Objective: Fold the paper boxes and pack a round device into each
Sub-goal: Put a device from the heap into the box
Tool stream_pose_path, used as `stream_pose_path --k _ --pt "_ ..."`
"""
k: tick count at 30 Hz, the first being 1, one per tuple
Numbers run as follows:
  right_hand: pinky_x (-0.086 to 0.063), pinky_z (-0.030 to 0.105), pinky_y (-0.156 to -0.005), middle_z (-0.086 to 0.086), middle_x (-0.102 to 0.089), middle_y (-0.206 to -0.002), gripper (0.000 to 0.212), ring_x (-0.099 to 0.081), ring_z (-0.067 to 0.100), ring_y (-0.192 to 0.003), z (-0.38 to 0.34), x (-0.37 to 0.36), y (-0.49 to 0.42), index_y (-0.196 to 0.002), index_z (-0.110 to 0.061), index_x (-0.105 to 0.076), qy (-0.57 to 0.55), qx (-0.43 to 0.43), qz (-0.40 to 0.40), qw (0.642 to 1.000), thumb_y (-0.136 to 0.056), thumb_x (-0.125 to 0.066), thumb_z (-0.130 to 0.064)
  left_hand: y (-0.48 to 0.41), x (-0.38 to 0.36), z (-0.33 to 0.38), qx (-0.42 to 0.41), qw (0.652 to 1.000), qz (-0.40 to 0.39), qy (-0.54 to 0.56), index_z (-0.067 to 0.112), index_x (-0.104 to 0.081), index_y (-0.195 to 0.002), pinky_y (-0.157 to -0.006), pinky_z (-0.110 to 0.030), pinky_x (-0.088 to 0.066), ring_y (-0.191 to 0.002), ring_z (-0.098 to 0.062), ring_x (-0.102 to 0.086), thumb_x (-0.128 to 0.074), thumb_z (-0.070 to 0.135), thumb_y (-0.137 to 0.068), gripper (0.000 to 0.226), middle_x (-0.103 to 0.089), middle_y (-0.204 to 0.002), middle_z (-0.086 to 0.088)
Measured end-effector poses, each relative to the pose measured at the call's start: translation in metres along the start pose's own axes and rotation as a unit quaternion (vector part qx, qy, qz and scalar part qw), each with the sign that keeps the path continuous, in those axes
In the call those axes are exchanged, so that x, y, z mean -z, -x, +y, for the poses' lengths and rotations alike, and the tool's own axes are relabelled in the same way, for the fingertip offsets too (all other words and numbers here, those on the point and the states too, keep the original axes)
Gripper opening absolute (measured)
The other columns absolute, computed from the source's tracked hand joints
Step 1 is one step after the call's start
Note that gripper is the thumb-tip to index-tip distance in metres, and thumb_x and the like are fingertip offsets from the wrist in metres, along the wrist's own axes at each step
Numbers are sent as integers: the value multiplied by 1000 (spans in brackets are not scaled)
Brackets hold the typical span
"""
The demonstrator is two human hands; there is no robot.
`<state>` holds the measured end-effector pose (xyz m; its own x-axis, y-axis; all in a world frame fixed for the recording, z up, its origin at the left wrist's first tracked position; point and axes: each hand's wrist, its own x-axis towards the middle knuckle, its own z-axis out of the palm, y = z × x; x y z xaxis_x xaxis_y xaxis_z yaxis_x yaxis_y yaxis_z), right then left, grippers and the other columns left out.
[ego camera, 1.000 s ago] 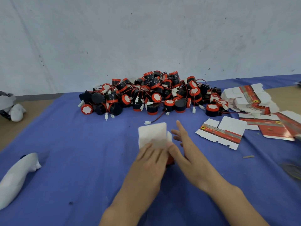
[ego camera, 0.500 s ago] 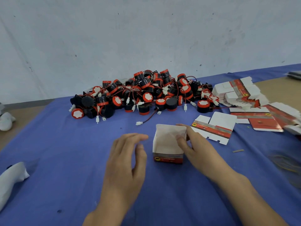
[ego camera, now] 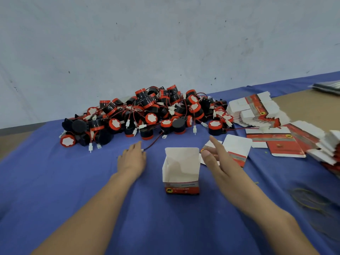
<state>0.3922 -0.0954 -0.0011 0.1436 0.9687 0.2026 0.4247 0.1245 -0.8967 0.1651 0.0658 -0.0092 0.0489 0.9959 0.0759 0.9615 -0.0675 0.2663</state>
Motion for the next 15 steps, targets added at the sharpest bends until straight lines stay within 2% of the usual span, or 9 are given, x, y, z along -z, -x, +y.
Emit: stream_pose_path --k 2,4,6,7,8,10,13,15 --pt "-37 10 -87 -27 -49 -135 91 -47 -8 -122 1 6 -3 -156 -47 -13 0 9 21 1000 -74 -28 -84 -7 -4 0 5 999 28 -27 18 -51 -138 -101 -44 -36 -128 -32 -41 -34 25 -106 36 -49 -141 -10" --pt "-39 9 -84 -24 -50 -134 88 -49 -11 -118 0 10 -5 -156 -46 -14 -6 21 43 999 -77 -29 -82 -8 -7 0 -4 998 58 -6 15 -63 -113 -90 -42 -41 -115 -32 -48 -38 23 -105 27 -57 -120 -10" --pt "-43 17 -93 -20 -49 -137 82 -51 -5 -122 -1 11 -5 -156 -45 -15 -4 39 62 997 -82 -31 -77 -3 -4 0 -13 993 81 91 14 -59 -88 -71 -38 -42 -93 -29 -55 -40 22 -103 25 -60 -95 -8" --pt "-44 27 -100 -19 -48 -138 80 -50 1 -126 -2 10 -5 -157 -43 -15 7 50 71 996 -84 -30 -75 1 1 1 -16 981 96 169 15 -53 -80 -62 -34 -38 -76 -24 -52 -42 21 -102 26 -57 -81 -4" --pt "-43 34 -105 -19 -47 -139 79 -48 5 -129 -4 9 -5 -157 -42 -16 21 61 81 995 -86 -29 -74 5 11 4 -20 962 115 246 16 -49 -76 -56 -32 -33 -64 -19 -44 -44 21 -101 26 -51 -71 -1" --pt "-39 36 -110 -23 -43 -138 76 -41 4 -132 -10 6 -3 -157 -39 -19 37 83 108 990 -88 -28 -72 16 40 13 -34 923 168 346 19 -46 -73 -51 -29 -28 -55 -14 -32 -47 24 -100 28 -43 -63 3" --pt "-33 24 -106 -30 -37 -135 61 -33 -7 -127 -21 -3 0 -154 -38 -27 67 138 163 975 -100 -24 -64 40 94 21 -70 875 262 402 12 -56 -82 -50 -20 -34 -60 -14 -40 -50 34 -100 30 -53 -70 -4" --pt "-30 17 -102 -30 -39 -136 52 -33 -9 -127 -35 -14 6 -151 -36 -34 95 184 189 960 -104 -25 -57 65 125 20 -101 847 307 423 16 -61 -88 -58 -21 -42 -66 -18 -49 -53 40 -99 27 -60 -78 -9"
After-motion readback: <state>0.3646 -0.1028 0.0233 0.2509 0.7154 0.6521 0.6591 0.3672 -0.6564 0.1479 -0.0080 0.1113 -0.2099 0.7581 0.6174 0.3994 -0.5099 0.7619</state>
